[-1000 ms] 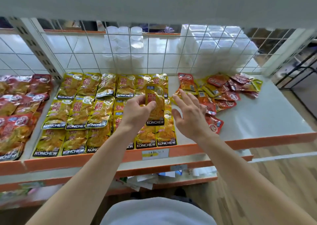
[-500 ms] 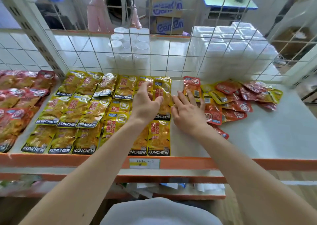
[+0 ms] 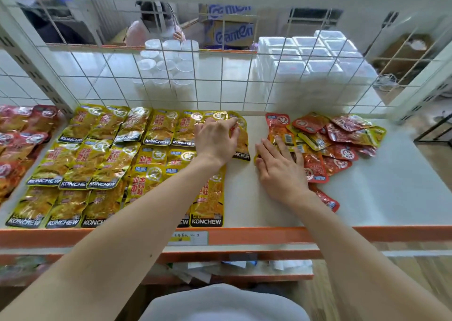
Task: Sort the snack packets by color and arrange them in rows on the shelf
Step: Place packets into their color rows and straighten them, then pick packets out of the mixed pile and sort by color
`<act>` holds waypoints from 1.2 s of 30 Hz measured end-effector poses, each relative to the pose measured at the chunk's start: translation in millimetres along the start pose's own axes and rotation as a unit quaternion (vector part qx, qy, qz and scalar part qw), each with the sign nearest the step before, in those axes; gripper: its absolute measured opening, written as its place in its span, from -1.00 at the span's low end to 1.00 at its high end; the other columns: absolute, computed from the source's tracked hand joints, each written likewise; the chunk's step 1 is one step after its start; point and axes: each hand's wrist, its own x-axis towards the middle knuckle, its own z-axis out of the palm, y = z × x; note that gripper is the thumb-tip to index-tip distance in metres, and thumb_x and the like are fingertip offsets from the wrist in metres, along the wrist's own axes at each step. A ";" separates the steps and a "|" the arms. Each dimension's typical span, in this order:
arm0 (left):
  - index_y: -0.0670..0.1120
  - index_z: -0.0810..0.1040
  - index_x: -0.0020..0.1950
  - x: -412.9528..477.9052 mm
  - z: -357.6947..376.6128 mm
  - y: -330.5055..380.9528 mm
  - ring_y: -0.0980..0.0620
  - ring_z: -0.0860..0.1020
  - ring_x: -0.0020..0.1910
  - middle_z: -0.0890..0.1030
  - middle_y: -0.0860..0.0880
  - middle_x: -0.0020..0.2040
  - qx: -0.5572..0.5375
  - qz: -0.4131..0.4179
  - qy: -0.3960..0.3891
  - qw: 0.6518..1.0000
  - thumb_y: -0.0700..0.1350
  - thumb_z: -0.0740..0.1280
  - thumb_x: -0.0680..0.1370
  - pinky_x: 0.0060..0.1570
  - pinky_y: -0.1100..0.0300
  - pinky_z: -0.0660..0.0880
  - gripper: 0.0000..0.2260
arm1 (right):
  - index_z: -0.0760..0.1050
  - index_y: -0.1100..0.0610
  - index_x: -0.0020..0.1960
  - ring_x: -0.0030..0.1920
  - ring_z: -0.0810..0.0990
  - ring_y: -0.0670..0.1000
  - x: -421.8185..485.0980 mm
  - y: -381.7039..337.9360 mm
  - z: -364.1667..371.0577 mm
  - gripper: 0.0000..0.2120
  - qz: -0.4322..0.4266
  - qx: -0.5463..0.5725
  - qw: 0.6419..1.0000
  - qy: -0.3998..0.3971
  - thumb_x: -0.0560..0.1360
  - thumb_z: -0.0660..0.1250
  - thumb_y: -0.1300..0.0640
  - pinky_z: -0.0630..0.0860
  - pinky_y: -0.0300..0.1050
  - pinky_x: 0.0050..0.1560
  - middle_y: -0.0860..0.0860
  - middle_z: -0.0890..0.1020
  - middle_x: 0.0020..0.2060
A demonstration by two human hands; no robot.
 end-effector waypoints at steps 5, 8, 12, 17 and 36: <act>0.10 0.56 0.34 11.7 5.9 11.8 -0.12 0.45 0.27 0.67 -0.05 0.14 0.079 0.020 -0.005 0.997 0.10 0.15 0.68 0.23 -0.07 0.18 -0.69 | 0.12 -0.13 0.59 0.61 -0.13 -0.04 -4.3 10.9 -1.8 -0.54 -0.024 0.005 1.000 0.000 0.69 -0.03 -0.07 -0.19 0.20 0.55 -0.19 0.10 0.59; 0.10 0.61 0.23 10.7 5.8 9.4 -0.10 0.38 0.33 0.57 -0.02 0.25 0.141 0.020 -0.028 0.989 0.12 0.12 0.68 0.29 -0.12 0.16 -0.69 | 0.16 -0.13 0.58 0.61 -0.12 -0.03 -4.2 12.0 -1.6 -0.55 -0.030 0.013 0.999 0.001 0.69 -0.02 -0.05 -0.18 0.20 0.54 -0.18 0.11 0.59; 0.12 0.62 0.26 0.4 2.0 2.9 -0.05 0.32 0.48 0.41 0.01 0.50 0.140 0.110 -0.058 0.982 0.15 0.22 0.62 0.37 -0.03 0.18 -0.70 | 0.22 -0.11 0.56 0.61 -0.05 -0.02 -6.4 11.3 -0.1 -0.50 -0.032 0.013 0.999 0.022 0.64 -0.08 -0.08 -0.14 0.21 0.54 -0.15 0.17 0.58; 0.11 0.49 0.43 -5.8 3.5 5.3 0.14 0.28 0.53 0.36 0.12 0.54 0.144 0.170 -0.116 0.968 0.15 0.19 0.63 0.55 -0.03 -0.05 -0.61 | 0.23 -0.10 0.56 0.61 -0.02 -0.01 -7.2 8.7 1.8 -0.44 -0.029 0.008 0.999 0.037 0.59 -0.12 -0.10 -0.13 0.18 0.54 -0.14 0.20 0.57; 0.04 0.37 0.53 5.0 4.6 35.2 0.05 0.18 0.59 0.27 0.05 0.59 0.141 0.170 -0.155 0.963 0.09 0.16 0.67 0.58 -0.03 -0.09 -0.57 | 0.39 0.00 0.49 0.56 0.22 0.07 -28.7 24.5 1.0 -0.46 -0.087 0.081 0.990 0.081 0.60 -0.05 -0.08 0.12 0.26 0.51 -0.03 0.39 0.50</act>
